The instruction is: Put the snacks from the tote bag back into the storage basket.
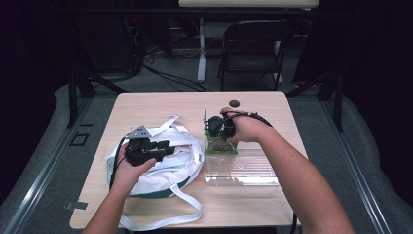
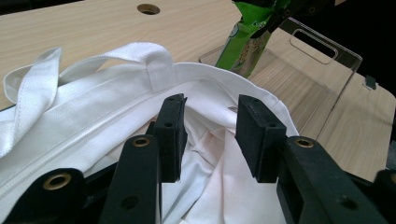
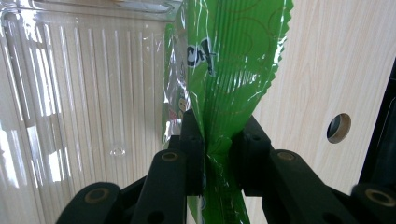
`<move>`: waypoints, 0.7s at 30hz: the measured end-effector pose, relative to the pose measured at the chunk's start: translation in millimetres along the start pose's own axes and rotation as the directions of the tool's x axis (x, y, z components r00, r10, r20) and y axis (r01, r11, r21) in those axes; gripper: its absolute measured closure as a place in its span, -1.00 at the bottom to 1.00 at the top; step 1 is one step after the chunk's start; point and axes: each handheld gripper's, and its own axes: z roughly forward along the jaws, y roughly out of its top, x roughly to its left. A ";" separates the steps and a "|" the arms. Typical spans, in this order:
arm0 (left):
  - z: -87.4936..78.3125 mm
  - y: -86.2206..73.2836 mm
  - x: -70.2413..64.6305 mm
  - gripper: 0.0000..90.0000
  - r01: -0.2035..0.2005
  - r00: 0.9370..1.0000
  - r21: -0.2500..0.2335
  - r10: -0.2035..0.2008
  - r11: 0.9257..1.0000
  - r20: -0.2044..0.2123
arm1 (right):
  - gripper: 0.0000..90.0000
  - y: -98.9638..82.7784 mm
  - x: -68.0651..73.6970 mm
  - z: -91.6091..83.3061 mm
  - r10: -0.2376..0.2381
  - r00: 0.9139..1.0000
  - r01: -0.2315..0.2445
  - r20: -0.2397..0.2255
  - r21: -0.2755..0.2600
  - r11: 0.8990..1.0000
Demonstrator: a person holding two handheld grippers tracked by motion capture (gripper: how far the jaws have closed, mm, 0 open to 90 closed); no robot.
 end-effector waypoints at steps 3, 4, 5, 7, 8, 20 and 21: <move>-0.4 -0.2 0.2 0.39 0.001 1.000 -0.002 -0.001 1.000 -0.001 | 0.68 -0.3 -0.6 0.8 0.002 1.000 -0.002 -0.001 -0.003 1.000; -0.9 0.0 0.3 0.39 0.002 1.000 0.004 -0.002 1.000 0.001 | 0.68 -0.5 -0.8 1.0 0.001 1.000 -0.002 -0.001 -0.004 1.000; -1.0 -0.1 0.4 0.39 0.002 1.000 0.003 -0.002 1.000 -0.001 | 0.68 -0.8 -1.1 1.3 0.001 1.000 -0.001 -0.002 -0.006 1.000; -1.0 -0.4 0.6 0.38 0.007 1.000 -0.002 -0.007 1.000 0.001 | 0.67 -1.4 -1.6 1.6 0.002 1.000 -0.002 -0.003 -0.005 1.000; -1.0 -0.4 0.7 0.39 0.006 1.000 -0.002 -0.006 1.000 0.001 | 0.66 -1.6 -1.6 2.0 0.006 1.000 -0.006 -0.003 -0.009 1.000; -0.7 -1.9 1.1 0.39 0.013 1.000 -0.008 -0.013 1.000 0.001 | 0.36 -2.8 -4.8 3.4 0.035 0.999 -0.035 0.038 -0.012 0.999; -1.0 -1.9 1.2 0.39 0.011 1.000 -0.009 -0.011 1.000 0.002 | 0.31 -3.0 -5.2 3.5 0.038 0.998 -0.038 0.040 -0.011 0.999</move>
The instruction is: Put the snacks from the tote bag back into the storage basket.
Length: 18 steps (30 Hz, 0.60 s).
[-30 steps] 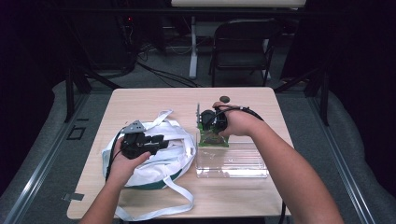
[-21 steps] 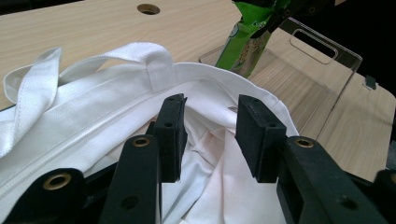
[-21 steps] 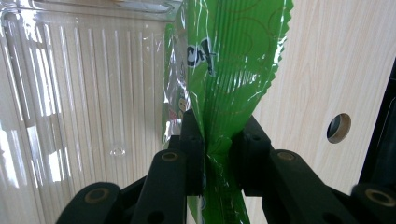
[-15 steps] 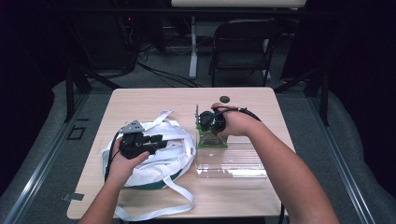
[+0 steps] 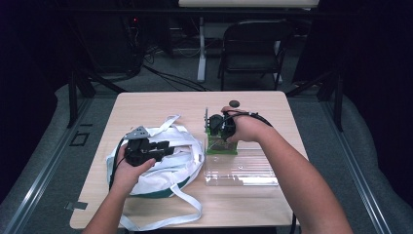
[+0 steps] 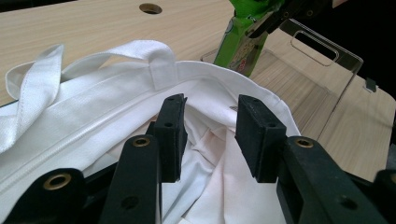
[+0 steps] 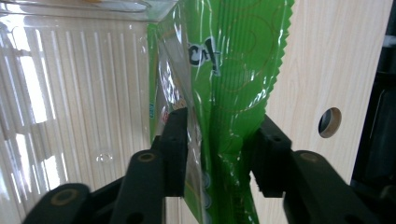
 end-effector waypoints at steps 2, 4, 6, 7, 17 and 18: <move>-0.6 0.1 0.1 0.39 0.000 1.000 0.002 0.000 1.000 0.000 | 0.18 -0.3 -0.7 0.4 0.011 1.000 -0.011 0.006 -0.003 1.000; -0.5 0.0 0.0 0.38 0.003 1.000 0.002 -0.003 1.000 -0.001 | 0.12 -0.1 -1.6 0.3 0.019 1.000 -0.019 0.015 -0.007 1.000; -0.2 -0.2 0.1 0.38 0.003 1.000 0.002 -0.003 1.000 -0.001 | 0.08 0.3 -2.4 -0.3 0.028 1.000 -0.027 0.014 -0.011 1.000; -0.2 -0.3 0.1 0.38 0.003 1.000 0.003 -0.003 1.000 -0.002 | 0.08 0.4 -2.6 -0.5 0.030 0.999 -0.029 0.014 -0.014 0.999; -0.7 -1.0 1.5 0.38 0.004 1.000 -0.002 -0.004 1.000 -0.007 | -0.01 -0.5 -4.9 -4.0 0.053 0.998 -0.052 0.031 -0.040 0.998; -0.6 -1.1 1.6 0.37 0.007 1.000 -0.002 -0.007 1.000 -0.006 | -0.01 -0.8 -5.1 -4.8 0.056 0.998 -0.055 0.033 -0.039 0.998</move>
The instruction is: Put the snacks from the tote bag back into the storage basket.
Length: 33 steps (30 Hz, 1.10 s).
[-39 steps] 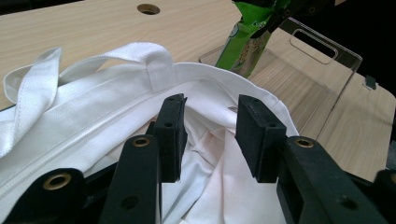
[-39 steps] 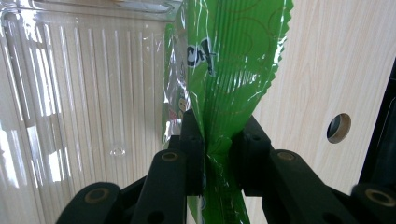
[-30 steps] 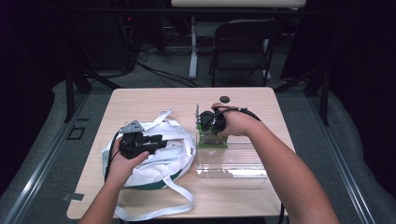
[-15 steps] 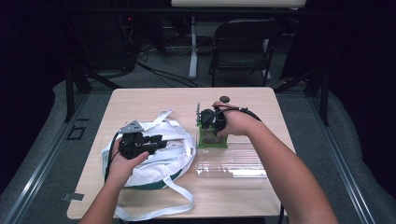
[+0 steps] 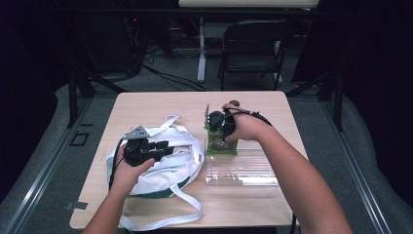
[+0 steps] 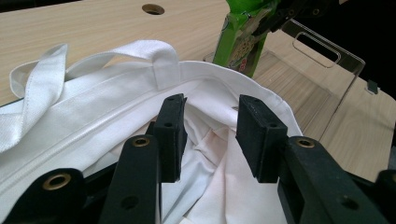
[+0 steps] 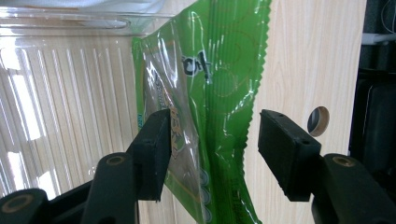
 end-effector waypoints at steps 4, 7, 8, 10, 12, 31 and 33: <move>0.5 -0.4 -0.1 0.37 0.002 1.000 0.000 -0.002 1.000 -0.002 | -0.03 -1.3 -1.0 -2.4 0.010 1.000 -0.010 -0.002 -0.007 1.000; 0.6 -0.4 0.2 0.37 0.001 1.000 0.001 -0.001 1.000 -0.003 | -0.03 -2.0 -1.3 -3.5 0.016 1.000 -0.016 -0.003 -0.010 1.000; 0.5 -0.5 0.3 0.37 0.003 1.000 0.002 -0.003 1.000 -0.004 | -0.03 -2.1 -1.2 -3.9 0.016 1.000 -0.016 -0.003 -0.011 1.000; 0.4 -0.7 0.4 0.36 0.004 1.000 0.004 -0.004 1.000 -0.006 | -0.03 -2.5 -1.2 -4.1 0.021 1.000 -0.021 -0.004 -0.016 1.000; 0.3 -0.9 0.5 0.36 0.008 1.000 0.003 -0.008 1.000 -0.008 | -0.03 -2.6 -1.4 -4.8 0.021 1.000 -0.021 0.000 -0.016 1.000; -0.3 -1.4 2.1 0.30 0.014 1.000 0.000 -0.014 1.000 -0.021 | -0.03 -5.3 -3.9 -19.3 0.059 0.998 -0.058 0.016 -0.074 0.996; 0.3 -1.8 2.0 0.30 0.017 1.000 -0.003 -0.017 1.000 -0.018 | -0.03 -6.2 -4.7 -21.0 0.062 0.998 -0.060 0.016 -0.075 0.995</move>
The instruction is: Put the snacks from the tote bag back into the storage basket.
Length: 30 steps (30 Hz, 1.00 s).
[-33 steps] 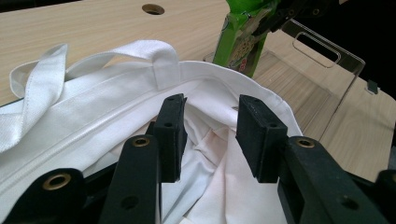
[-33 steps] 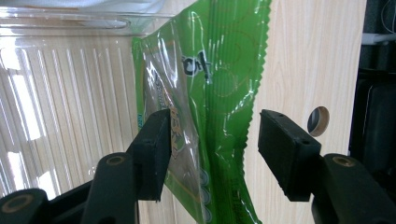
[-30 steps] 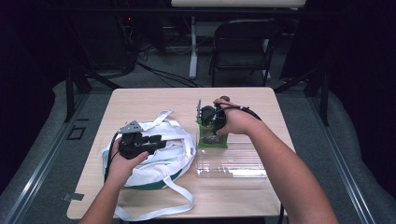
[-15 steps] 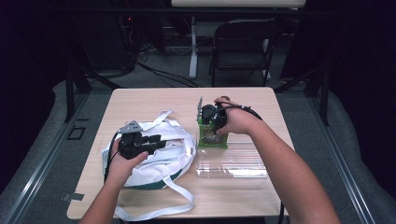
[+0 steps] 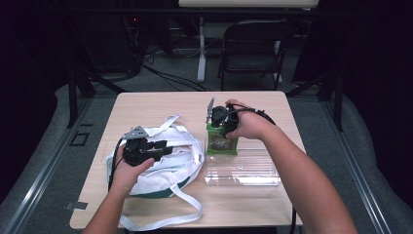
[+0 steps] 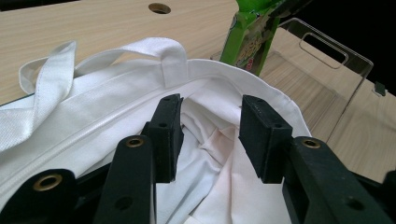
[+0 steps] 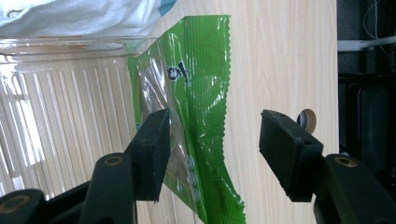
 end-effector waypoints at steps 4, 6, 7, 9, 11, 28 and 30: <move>-0.2 -0.6 1.2 0.30 -0.005 1.000 0.005 0.005 1.000 -0.001 | -0.03 -2.2 -1.2 -3.2 0.014 1.000 -0.014 0.000 -0.011 1.000; -0.1 -1.2 1.1 0.30 0.002 1.000 0.005 -0.002 1.000 0.000 | -0.03 -3.3 -2.2 -5.4 0.016 1.000 -0.016 0.002 -0.011 1.000; -0.3 -1.2 1.2 0.30 0.001 1.000 0.009 -0.001 1.000 -0.001 | -0.03 -4.0 -2.2 -6.1 0.023 1.000 -0.023 0.004 -0.018 1.000; -0.1 -1.4 1.2 0.29 0.001 1.000 0.009 -0.001 1.000 -0.001 | -0.03 -5.0 -2.8 -8.4 0.031 1.000 -0.031 0.002 -0.021 0.999; -0.1 -1.5 1.2 0.29 0.000 1.000 0.011 0.000 1.000 -0.001 | -0.03 -5.7 -3.3 -10.4 0.038 0.999 -0.038 0.002 -0.029 0.999; -2.2 -2.6 4.6 0.28 0.003 1.000 0.007 -0.002 1.000 -0.011 | -0.03 -6.5 -4.2 -29.1 0.062 0.998 -0.061 0.015 -0.064 0.996; -2.2 -2.9 5.0 0.28 0.003 1.000 0.008 -0.003 1.000 -0.015 | -0.03 -5.6 -2.8 -31.6 0.065 0.998 -0.063 0.020 -0.069 0.996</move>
